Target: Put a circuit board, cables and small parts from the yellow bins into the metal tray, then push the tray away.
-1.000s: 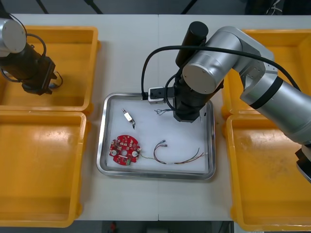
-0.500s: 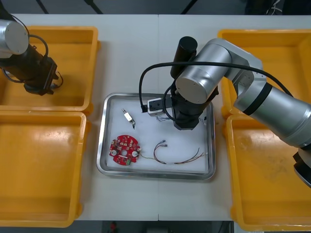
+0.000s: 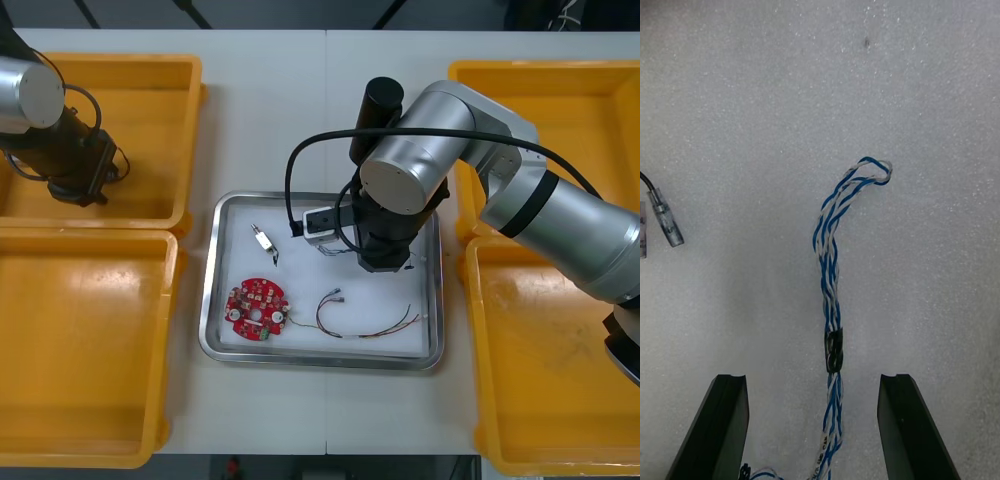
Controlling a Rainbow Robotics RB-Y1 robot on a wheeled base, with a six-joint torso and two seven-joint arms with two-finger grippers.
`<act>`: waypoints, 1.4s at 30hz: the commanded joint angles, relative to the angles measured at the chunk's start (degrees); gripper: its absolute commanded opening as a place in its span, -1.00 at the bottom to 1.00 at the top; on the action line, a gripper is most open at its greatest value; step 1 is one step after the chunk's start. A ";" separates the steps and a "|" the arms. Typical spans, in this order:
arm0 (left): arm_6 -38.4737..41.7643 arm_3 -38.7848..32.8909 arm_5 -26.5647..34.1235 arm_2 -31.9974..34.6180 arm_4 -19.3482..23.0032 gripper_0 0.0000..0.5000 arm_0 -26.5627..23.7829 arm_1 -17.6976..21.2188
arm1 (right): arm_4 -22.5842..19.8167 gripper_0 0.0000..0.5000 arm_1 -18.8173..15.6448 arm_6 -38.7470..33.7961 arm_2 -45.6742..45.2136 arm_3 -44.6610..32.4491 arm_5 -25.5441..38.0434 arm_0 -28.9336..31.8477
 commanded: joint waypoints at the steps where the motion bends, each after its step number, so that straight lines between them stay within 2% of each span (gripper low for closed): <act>1: 1.82 0.12 -0.66 -0.45 -0.91 0.92 0.67 -0.49 | -0.67 1.00 -0.64 -1.69 -3.25 -3.26 3.91 -2.58; 2: 1.73 0.12 -0.58 -0.45 -0.99 0.35 0.76 -0.49 | -0.49 1.00 -0.73 -1.95 -4.04 -4.40 5.22 -2.58; 4: 1.55 0.12 -0.66 -0.45 -0.99 -0.55 0.76 -0.49 | -0.41 1.00 -0.99 -2.39 -5.27 -6.25 7.33 -2.58; 6: 1.38 0.12 -0.75 -0.45 -0.91 -1.00 0.76 -0.49 | -0.67 1.00 -1.34 -2.92 -6.68 -7.83 9.53 -2.58; 10: 0.94 0.03 -0.93 -0.45 -1.08 -1.00 0.67 -0.49 | -1.81 1.00 -1.70 -6.96 -10.46 -9.94 13.75 -2.58; 14: 0.23 -1.55 -0.58 -0.45 -3.46 -1.00 0.67 -0.40 | -2.25 1.00 -1.96 -12.24 -15.21 -11.43 17.62 -2.58; 20: -1.26 -7.44 3.82 -0.45 -7.32 -1.00 0.23 2.67 | -2.25 1.00 -2.40 -19.88 -21.80 -11.69 21.00 -2.58; 24: -5.83 -10.26 8.21 -0.45 -8.64 -1.00 -0.91 4.69 | -2.16 1.00 -3.54 -24.81 -25.05 -11.69 21.00 -2.58; 28: -10.66 -12.19 12.34 -0.10 -8.55 -1.00 -2.41 6.28 | -2.52 1.00 -5.48 -29.90 -27.25 -11.69 21.00 -2.58; 33: -15.41 -15.79 17.79 3.95 -8.47 -1.00 -2.58 7.15 | -2.87 1.00 -7.67 -36.23 -30.59 -11.61 21.00 -1.88; 42: -14.09 -25.20 22.98 5.79 -3.19 -1.00 -2.58 8.47 | -3.39 1.00 -11.98 -47.31 -36.48 -11.69 21.00 0.67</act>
